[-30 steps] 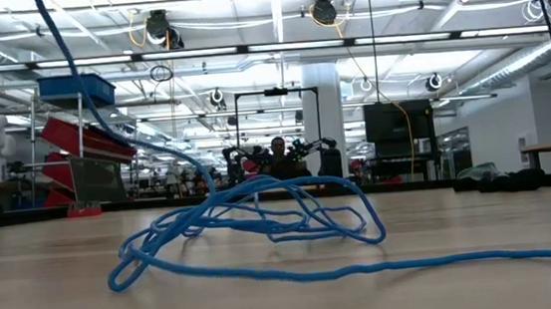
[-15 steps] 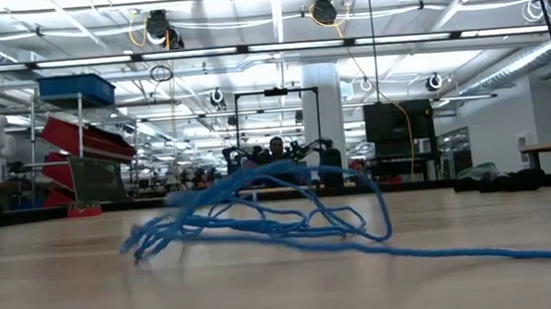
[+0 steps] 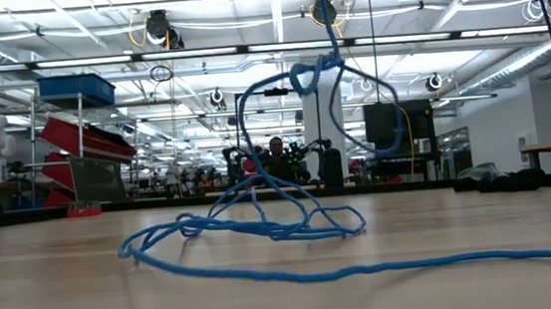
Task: Coil cords
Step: Coil the blue wire onto a spool
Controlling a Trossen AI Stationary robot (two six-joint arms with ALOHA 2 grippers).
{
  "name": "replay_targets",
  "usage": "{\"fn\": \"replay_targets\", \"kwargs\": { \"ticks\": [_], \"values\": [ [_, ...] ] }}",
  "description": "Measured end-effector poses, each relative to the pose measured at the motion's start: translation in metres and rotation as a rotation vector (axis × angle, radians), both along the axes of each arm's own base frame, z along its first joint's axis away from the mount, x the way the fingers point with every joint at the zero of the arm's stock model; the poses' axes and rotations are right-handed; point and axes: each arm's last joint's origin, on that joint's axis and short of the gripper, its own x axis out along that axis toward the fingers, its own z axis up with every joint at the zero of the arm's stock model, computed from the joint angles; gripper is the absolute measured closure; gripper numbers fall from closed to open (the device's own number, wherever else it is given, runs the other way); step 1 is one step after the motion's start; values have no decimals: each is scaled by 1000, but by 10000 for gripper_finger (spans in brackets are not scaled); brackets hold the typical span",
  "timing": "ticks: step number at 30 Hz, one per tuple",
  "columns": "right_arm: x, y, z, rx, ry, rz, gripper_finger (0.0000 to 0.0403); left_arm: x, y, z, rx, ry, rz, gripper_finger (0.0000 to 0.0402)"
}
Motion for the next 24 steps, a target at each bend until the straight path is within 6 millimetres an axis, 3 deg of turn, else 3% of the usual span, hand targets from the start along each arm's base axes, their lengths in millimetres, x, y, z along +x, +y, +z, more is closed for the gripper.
{"fn": "replay_targets", "kwargs": {
  "ticks": [13, 24],
  "values": [
    [4, 3, 45, -35, -164, 35, 403, 0, 0, -2, 16, 17, -13, 395],
    [5, 5, 63, -32, -294, 72, 403, 0, 0, -2, 16, 21, -22, 395]
  ]
}}
